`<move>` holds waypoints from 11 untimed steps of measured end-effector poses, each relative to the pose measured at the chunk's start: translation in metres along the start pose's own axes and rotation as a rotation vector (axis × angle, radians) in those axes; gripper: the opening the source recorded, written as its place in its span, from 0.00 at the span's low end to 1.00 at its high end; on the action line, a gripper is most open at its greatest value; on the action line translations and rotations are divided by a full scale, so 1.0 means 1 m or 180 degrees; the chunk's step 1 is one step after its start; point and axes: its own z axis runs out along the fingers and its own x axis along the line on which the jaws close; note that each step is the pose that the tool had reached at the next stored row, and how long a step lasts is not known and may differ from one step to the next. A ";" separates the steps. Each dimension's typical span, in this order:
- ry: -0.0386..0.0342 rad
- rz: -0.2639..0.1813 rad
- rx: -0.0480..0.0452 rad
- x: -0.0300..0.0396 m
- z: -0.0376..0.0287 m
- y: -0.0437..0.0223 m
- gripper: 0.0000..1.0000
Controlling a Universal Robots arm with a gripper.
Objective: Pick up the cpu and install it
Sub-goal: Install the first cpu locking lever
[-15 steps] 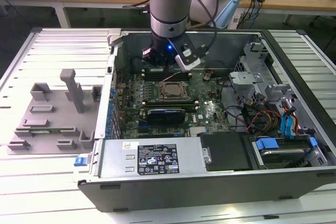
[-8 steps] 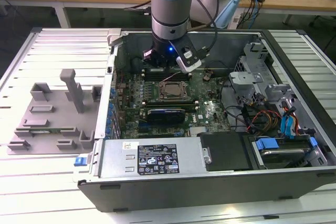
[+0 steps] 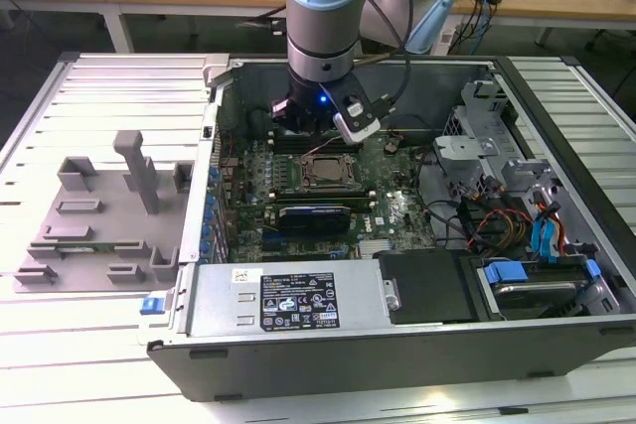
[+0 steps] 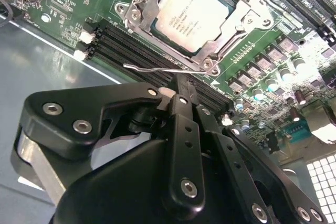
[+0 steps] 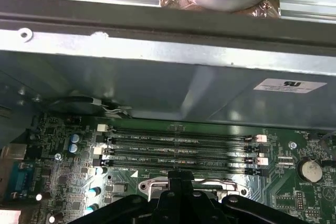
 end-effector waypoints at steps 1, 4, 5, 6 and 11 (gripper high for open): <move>0.0000 0.0000 0.0002 0.0000 0.0013 -0.0003 0.11; -0.0009 0.0036 0.0012 -0.0011 0.0033 -0.0008 0.11; -0.0021 0.0076 0.0019 -0.0018 0.0040 -0.0004 0.11; -0.0026 0.0096 0.0026 -0.0023 0.0047 0.0006 0.11; -0.0054 0.0205 0.0098 -0.0060 0.0078 0.0015 0.11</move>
